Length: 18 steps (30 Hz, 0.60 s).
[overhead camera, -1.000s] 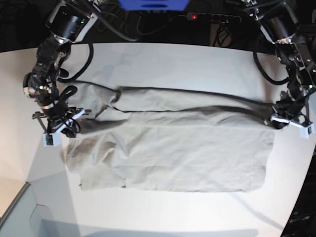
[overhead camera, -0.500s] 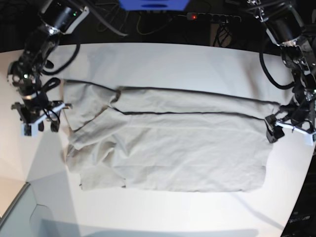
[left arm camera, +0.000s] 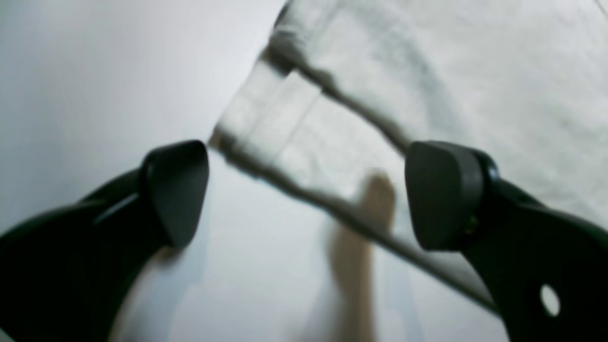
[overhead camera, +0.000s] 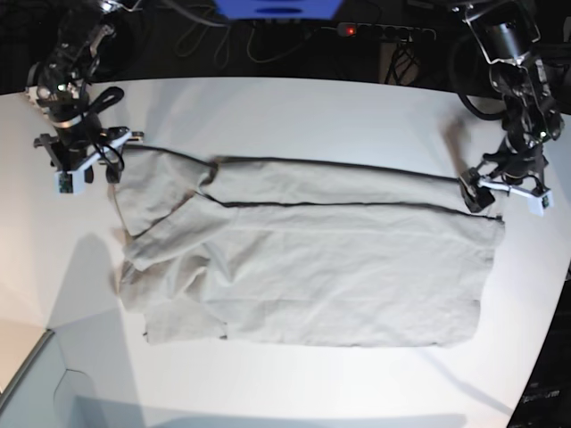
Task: Layout the t-shirt on the table in an organized manner, then fold the t-shirt properly
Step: 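Release the shirt and move both grippers to its side edge, then grasp the shirt edge with both grippers and lift it taut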
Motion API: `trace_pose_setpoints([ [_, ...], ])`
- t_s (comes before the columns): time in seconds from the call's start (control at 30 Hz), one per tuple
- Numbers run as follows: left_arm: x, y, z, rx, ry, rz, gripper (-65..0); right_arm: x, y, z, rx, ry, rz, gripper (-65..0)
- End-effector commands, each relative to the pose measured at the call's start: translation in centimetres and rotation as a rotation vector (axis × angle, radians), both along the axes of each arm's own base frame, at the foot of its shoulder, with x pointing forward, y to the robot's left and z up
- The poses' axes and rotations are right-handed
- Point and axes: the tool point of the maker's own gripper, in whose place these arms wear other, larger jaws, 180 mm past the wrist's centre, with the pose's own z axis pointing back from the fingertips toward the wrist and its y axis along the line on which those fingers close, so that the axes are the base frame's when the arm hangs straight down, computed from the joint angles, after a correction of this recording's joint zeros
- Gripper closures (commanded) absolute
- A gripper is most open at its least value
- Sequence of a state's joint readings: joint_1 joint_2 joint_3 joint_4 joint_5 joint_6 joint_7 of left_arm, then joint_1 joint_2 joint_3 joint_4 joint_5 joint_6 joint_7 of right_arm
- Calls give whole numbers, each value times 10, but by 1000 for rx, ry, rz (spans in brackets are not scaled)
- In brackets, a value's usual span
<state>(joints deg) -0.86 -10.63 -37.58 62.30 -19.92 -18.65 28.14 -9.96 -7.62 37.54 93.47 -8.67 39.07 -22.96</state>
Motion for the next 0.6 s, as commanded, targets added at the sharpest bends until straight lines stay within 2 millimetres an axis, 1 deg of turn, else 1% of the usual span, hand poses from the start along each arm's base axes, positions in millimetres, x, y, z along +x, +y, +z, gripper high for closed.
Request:
trace_pose_setpoints([
  [0.0,16,10,16,15,-52,7,-641,6,0,11,-1,-46,15,-295],
  [0.07,15,16,10,10,-34,17,-640,2,0,8,-1,-37,15,-294],
  [0.17,14,18,-2,-16,-5,29,-636,-4,-2,6,-4,-24,11,-294],
  [0.2,15,17,-3,-23,-2,32,-621,-8,-8,5,-9,-18,-6,-294],
  [0.23,16,17,-3,-26,-4,31,-589,-12,-14,5,-14,-15,-26,-294],
  [0.27,16,17,-4,-29,-4,32,-544,-15,-20,5,-17,-13,-45,-294],
  [0.3,16,17,-4,-30,-4,33,-486,-18,-24,4,-18,-9,-59,-294],
  [0.37,18,18,-2,-30,-12,37,-327,-24,-31,2,-21,-1,-82,-297],
  [0.4,19,17,-1,-33,-17,39,-249,-25,-32,1,-21,3,-84,-298],
  [0.47,26,15,2,-40,-29,38,-109,-25,-31,1,-20,4,-80,-298],
  [0.5,25,14,2,-40,-28,37,-43,-26,-30,0,-19,5,-78,-298],
  [0.53,26,14,1,-39,-27,35,0,-26,-30,0,-19,6,-78,-299],
  [0.57,25,14,1,-37,-25,34,0,-27,-29,-1,-18,12,-77,-302],
])
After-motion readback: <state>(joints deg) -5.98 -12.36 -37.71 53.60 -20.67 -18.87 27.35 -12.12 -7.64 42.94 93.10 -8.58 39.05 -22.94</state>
